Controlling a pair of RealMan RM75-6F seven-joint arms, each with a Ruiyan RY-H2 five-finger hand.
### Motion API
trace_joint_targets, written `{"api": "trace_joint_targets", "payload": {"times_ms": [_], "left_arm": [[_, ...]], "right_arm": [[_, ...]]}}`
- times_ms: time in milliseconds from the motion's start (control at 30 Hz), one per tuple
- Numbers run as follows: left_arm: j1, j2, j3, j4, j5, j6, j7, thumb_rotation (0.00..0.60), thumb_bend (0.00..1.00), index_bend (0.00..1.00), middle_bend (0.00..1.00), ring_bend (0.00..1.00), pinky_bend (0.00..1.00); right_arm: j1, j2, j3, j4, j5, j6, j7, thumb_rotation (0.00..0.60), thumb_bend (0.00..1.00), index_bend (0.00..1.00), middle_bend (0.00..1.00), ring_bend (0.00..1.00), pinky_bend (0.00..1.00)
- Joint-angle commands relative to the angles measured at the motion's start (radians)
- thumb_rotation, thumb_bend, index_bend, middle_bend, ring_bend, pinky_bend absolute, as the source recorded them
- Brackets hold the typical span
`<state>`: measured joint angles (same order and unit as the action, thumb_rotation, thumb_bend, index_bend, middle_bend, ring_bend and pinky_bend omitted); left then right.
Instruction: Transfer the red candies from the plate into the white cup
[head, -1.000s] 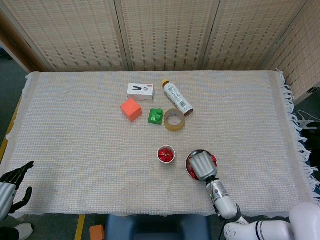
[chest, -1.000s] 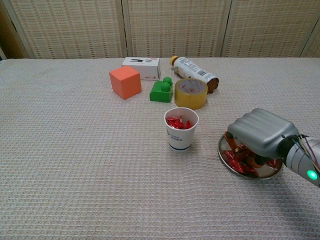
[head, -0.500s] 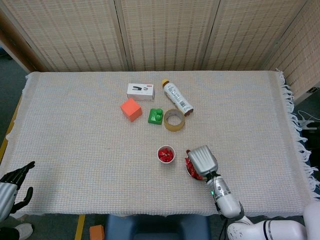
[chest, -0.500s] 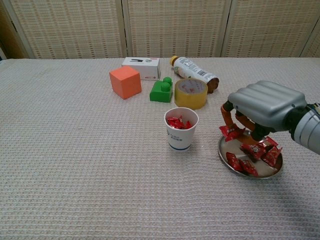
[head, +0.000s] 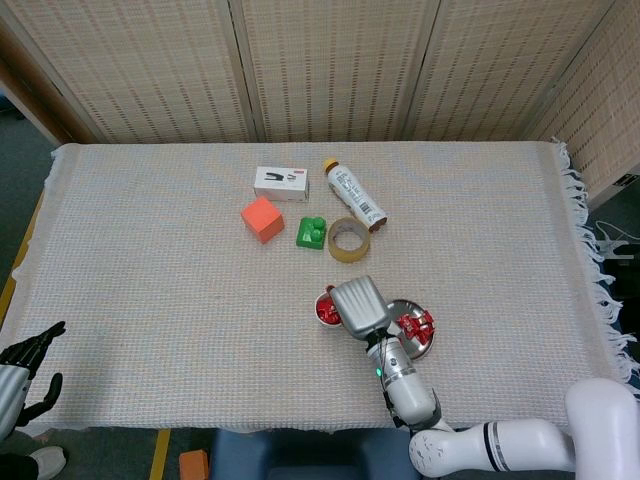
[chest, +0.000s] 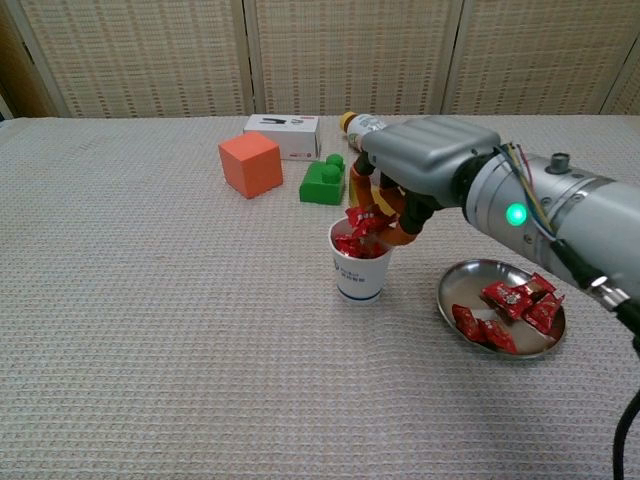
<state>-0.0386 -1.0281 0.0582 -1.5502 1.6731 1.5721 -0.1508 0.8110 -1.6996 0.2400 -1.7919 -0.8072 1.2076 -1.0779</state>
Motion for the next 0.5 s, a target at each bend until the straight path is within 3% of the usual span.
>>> {"api": "trace_joint_targets", "payload": {"times_ms": [33,233,500], "left_arm": [[0.000,0.002,0.000,0.002,-0.001,0.001,-0.007,0.600,0.54,0.01,0.15,0.21,0.28],[0.002,0.005,-0.001,0.005,0.000,0.006,-0.019,0.600,0.54,0.01,0.15,0.21,0.28],[0.001,0.004,0.000,0.005,0.004,0.006,-0.017,0.600,0.54,0.01,0.15,0.21,0.28]], "right_arm": [[0.039,-0.047,0.006,0.046,0.024,0.009,-0.029,0.600,0.27,0.57,0.79,0.76,1.00],[0.058,-0.077,-0.013,0.086,0.042,0.028,-0.046,0.600,0.27,0.52,0.79,0.76,1.00],[0.067,-0.067,-0.036,0.078,0.063,0.044,-0.061,0.600,0.27,0.28,0.79,0.75,1.00]]}}
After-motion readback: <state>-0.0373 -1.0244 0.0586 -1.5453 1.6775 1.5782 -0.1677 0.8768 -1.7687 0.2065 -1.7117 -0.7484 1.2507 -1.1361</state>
